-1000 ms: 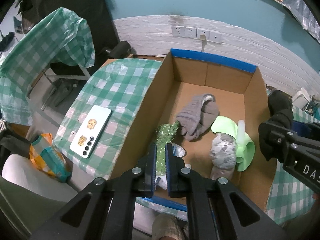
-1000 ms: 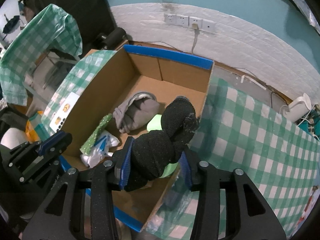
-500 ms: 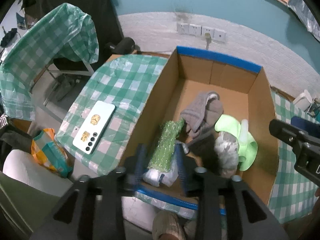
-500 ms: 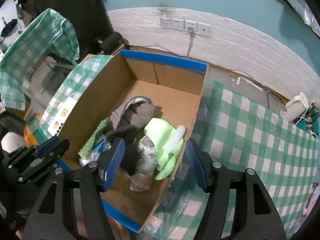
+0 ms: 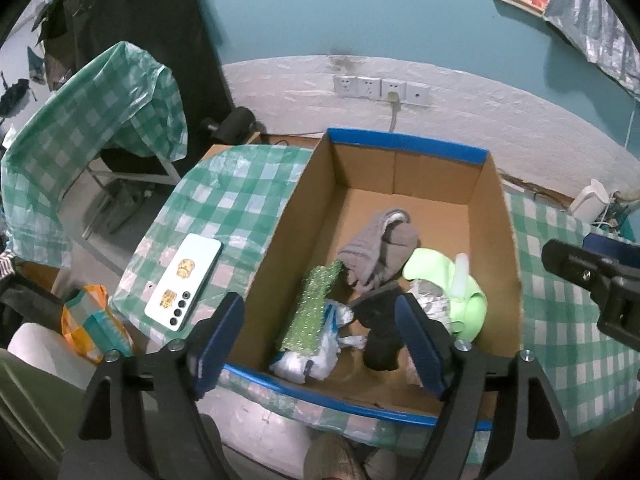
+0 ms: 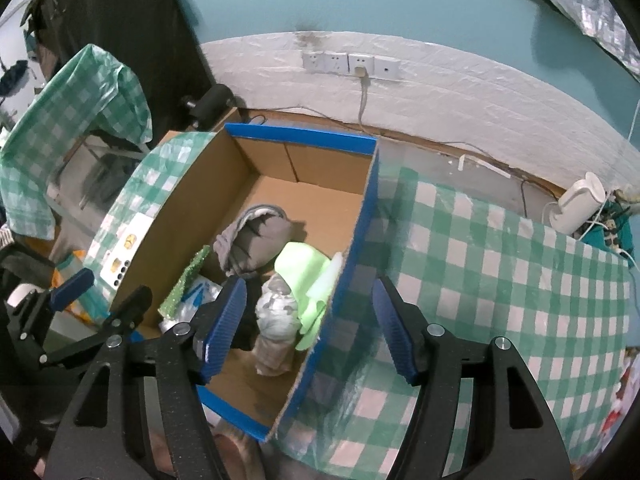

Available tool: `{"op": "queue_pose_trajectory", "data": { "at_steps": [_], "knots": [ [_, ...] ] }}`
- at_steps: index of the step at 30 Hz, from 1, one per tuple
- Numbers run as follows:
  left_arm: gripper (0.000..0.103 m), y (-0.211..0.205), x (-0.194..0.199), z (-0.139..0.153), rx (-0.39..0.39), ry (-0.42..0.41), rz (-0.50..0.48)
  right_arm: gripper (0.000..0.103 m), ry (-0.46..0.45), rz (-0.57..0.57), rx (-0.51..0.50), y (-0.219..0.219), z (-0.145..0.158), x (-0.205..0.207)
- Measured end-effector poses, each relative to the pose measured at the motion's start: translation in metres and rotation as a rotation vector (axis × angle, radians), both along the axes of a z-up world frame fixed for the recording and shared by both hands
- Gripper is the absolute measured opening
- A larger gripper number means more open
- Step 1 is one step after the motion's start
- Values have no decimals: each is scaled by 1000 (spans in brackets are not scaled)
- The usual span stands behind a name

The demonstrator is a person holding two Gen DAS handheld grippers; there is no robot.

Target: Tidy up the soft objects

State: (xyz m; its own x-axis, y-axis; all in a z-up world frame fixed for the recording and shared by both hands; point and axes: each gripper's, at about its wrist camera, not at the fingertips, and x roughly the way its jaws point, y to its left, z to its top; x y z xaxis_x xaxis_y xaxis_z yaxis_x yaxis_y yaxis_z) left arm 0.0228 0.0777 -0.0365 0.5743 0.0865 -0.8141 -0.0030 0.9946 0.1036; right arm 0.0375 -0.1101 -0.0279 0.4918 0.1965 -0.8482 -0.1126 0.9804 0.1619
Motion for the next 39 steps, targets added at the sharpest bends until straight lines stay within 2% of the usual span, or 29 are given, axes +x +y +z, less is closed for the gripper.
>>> {"op": "queue_pose_trajectory", "data": {
  "at_steps": [4,14,21,39],
  "knots": [
    [81,-6,-3,7,-26,-18,-15,66,-11,-21,-15,-10,4,-8],
    [86,-20,-13,30,-34,-104,-36,66,-70,-76,-19,-33,22,-26],
    [86,-27,-15,35,-52,-73,-50,66,-92,-90,-26,-46,28,-36],
    [86,-51,-19,42,-19,-87,-91,66,-114,-123,-21,-66,32,-44]
  ]
}}
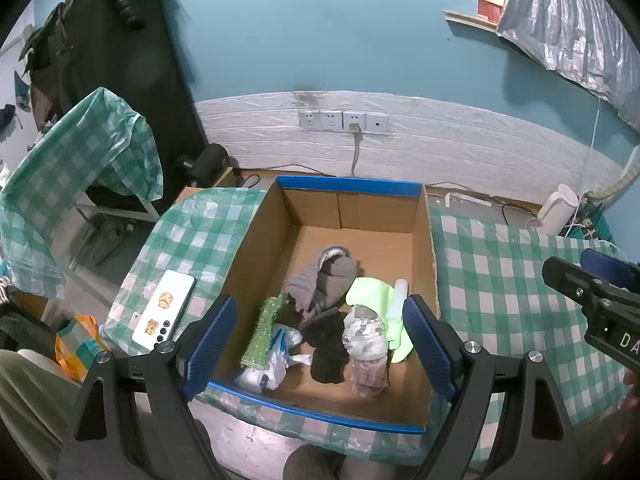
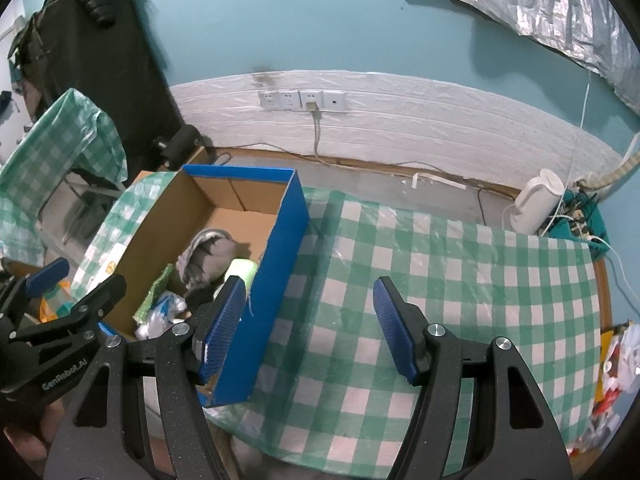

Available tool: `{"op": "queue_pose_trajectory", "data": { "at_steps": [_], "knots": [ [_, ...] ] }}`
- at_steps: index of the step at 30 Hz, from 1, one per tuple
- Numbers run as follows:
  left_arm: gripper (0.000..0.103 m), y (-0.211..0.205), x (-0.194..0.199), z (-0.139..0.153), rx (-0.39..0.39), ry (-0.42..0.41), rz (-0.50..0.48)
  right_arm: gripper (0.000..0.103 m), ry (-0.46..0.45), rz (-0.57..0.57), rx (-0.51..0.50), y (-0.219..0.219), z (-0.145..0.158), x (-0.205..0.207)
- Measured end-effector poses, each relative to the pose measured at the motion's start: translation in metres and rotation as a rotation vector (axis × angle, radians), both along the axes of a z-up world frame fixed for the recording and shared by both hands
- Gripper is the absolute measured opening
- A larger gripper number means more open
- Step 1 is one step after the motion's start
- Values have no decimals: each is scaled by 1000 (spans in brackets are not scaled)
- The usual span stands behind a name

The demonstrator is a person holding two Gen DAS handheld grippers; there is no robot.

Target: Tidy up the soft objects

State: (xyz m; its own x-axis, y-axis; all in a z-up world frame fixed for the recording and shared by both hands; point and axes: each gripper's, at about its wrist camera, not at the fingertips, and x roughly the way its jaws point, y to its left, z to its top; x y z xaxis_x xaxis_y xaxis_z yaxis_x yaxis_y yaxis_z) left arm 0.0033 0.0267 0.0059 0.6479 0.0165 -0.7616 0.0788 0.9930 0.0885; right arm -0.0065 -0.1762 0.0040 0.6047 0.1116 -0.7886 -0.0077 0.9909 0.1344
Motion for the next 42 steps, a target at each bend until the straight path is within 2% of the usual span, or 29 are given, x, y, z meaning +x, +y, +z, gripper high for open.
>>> {"op": "queue_pose_trajectory", "data": {
  "at_steps": [42],
  "knots": [
    [86,7,-3,1,-1,5,13,66,3,1,-2,0,-1,1]
  ]
}}
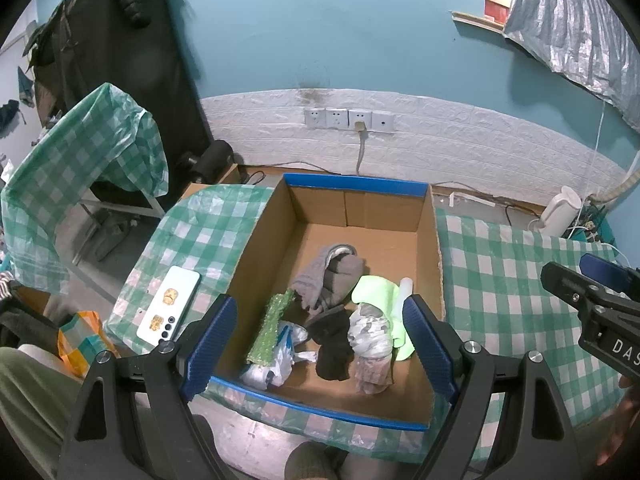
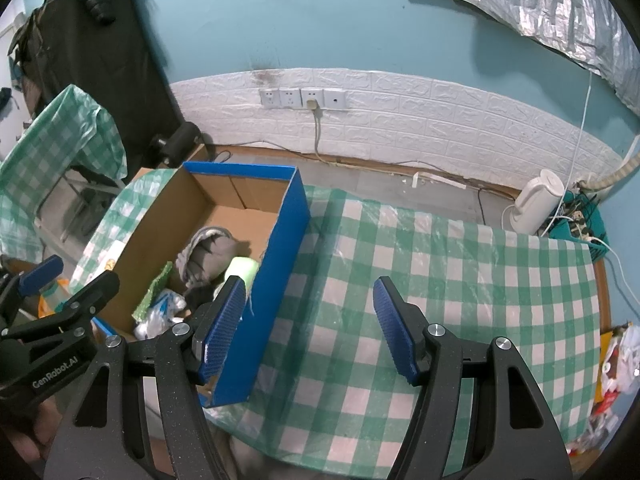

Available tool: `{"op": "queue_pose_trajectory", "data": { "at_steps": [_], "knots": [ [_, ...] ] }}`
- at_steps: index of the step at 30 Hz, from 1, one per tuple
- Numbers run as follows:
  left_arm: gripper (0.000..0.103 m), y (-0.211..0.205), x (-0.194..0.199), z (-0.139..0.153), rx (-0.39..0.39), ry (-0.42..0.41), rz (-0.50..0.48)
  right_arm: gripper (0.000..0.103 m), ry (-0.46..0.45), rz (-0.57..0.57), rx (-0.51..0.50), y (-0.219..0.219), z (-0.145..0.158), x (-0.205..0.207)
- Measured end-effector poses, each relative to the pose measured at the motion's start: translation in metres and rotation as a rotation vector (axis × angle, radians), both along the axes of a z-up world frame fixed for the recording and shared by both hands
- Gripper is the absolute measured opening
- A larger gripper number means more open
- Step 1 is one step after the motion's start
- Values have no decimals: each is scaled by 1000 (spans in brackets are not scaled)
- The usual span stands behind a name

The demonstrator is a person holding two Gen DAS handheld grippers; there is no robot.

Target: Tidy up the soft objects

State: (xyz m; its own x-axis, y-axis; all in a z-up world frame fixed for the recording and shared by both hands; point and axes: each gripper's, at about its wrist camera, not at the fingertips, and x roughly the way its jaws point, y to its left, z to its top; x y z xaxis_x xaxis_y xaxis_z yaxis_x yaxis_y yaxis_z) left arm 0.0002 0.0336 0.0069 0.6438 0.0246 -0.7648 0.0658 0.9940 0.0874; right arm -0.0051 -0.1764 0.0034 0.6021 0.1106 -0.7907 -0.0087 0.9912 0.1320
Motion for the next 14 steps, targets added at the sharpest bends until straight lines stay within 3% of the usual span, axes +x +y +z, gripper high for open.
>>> {"op": "queue_pose_trajectory", "data": {
  "at_steps": [14],
  "knots": [
    [87,2,0,1,9,-4,6,66,4,-1,-1,1,-1,-1]
  ]
}}
